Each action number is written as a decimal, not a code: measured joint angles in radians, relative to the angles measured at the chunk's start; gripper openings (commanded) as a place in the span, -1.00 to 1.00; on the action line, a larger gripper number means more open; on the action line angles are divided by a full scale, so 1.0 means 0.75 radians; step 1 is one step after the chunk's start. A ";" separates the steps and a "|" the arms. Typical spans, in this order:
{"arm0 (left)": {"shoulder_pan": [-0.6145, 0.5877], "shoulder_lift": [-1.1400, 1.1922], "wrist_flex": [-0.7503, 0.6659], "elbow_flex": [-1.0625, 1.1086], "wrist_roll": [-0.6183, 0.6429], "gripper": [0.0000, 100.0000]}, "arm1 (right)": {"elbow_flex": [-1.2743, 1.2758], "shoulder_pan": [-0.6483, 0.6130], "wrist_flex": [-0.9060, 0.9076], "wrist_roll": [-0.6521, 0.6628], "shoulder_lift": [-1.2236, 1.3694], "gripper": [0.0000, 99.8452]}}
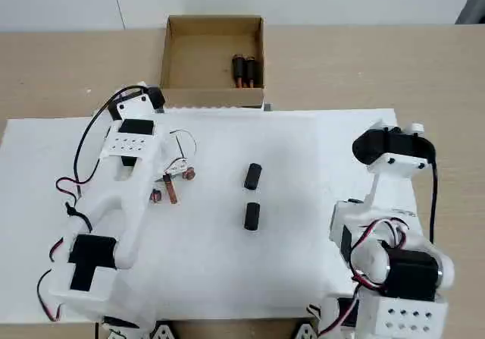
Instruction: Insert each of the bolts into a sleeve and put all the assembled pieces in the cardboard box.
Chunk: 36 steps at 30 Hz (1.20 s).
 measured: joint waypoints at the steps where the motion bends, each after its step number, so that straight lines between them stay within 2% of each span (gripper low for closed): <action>1: 0.002 0.000 0.000 0.000 -0.002 -0.99 | 0.000 0.000 0.000 0.000 0.000 -0.99; 9: 0.002 0.053 0.000 -0.002 -0.018 -0.97 | 0.000 0.000 0.000 0.000 0.000 -0.99; 15: -0.002 0.063 0.000 -0.010 -0.031 -0.72 | 0.000 0.000 0.000 0.000 0.000 -0.99; 28: -0.008 0.063 -0.012 -0.018 -0.033 -0.72 | 0.000 0.000 0.000 0.000 0.000 -0.99; 36: -0.090 0.063 -0.049 -0.018 -0.078 -0.72 | 0.000 0.000 0.000 0.000 0.000 -0.99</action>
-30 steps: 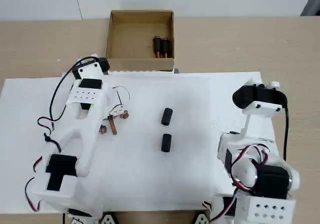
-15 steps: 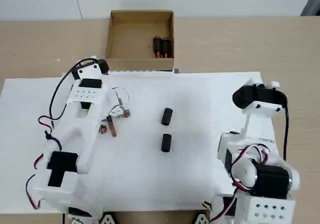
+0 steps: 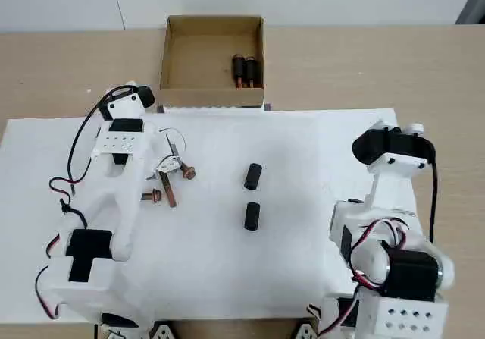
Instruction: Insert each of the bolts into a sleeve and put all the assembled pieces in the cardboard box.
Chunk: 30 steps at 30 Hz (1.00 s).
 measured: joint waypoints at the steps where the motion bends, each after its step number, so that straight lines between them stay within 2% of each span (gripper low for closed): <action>1: 0.000 0.000 0.000 0.000 -0.004 -0.73 | 0.000 0.000 0.000 0.000 0.000 -0.99; 6: -0.002 0.000 0.000 0.000 -0.008 -1.00 | 0.000 0.000 0.000 0.000 0.000 -0.99; 18: -0.002 0.000 0.006 -0.031 -0.008 -0.99 | 0.000 0.000 0.000 0.000 0.000 -0.99; 25: 0.108 -0.113 0.268 -0.276 -0.016 -0.99 | 0.000 0.000 0.000 0.000 0.000 -0.99; 30: 0.153 -0.354 0.297 -0.346 -0.082 -0.99 | -0.051 -0.002 0.000 0.000 0.000 -0.99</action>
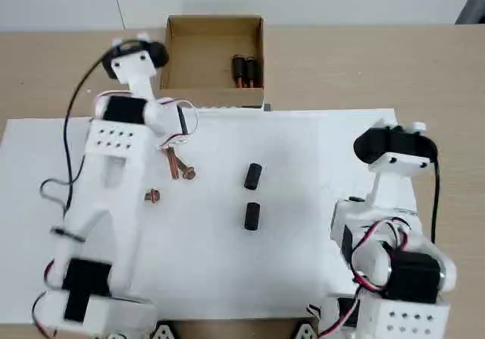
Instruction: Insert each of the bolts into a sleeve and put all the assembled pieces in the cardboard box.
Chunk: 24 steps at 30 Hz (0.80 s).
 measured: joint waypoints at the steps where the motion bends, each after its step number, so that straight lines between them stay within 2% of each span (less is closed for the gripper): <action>1: 0.006 -0.047 0.000 0.000 -0.023 -0.99 | -0.010 0.000 0.000 0.006 0.000 -0.99; 6: 0.014 -0.270 0.012 0.000 -0.113 -0.99 | -0.023 0.000 0.000 0.088 -0.031 -0.99; 13: 0.018 -0.597 0.086 0.035 -0.182 -0.99 | -0.020 -0.033 0.000 0.278 -0.381 -0.99; 18: 0.018 -0.874 0.074 0.270 -0.196 -0.99 | 0.092 -0.068 -0.014 0.317 -0.569 -0.99; 24: 0.018 -1.317 -0.158 0.702 -0.264 -0.99 | 0.225 -0.090 -0.106 0.321 -0.681 -0.99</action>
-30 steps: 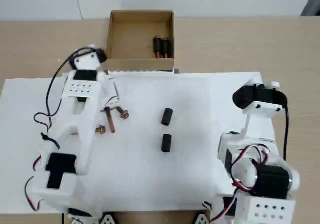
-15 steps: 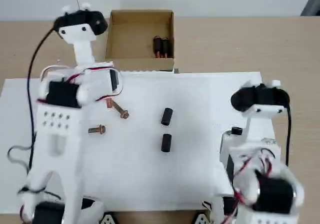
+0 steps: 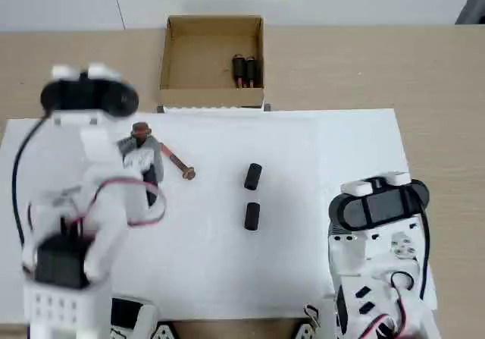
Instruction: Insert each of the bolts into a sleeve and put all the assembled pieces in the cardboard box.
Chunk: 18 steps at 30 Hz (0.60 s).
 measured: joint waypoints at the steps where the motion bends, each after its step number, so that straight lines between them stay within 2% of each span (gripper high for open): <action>1: 0.000 -0.082 -0.049 0.080 -0.010 -0.99 | 0.023 -0.010 -0.016 0.000 -0.008 -0.99; 4: 0.000 -0.329 -0.168 0.297 -0.045 -0.99 | 0.072 -0.047 -0.057 0.000 -0.023 -0.99; 8: 0.000 -0.589 -0.229 0.491 -0.057 -0.99 | 0.143 -0.096 -0.108 -0.055 -0.023 -0.99; 14: 0.000 -0.812 -0.235 0.642 -0.057 -0.99 | 0.282 -0.176 -0.233 -0.108 -0.023 -0.99; 18: 0.000 -0.949 -0.309 0.757 -0.057 -0.99 | 0.440 -0.239 -0.372 -0.135 -0.016 -0.99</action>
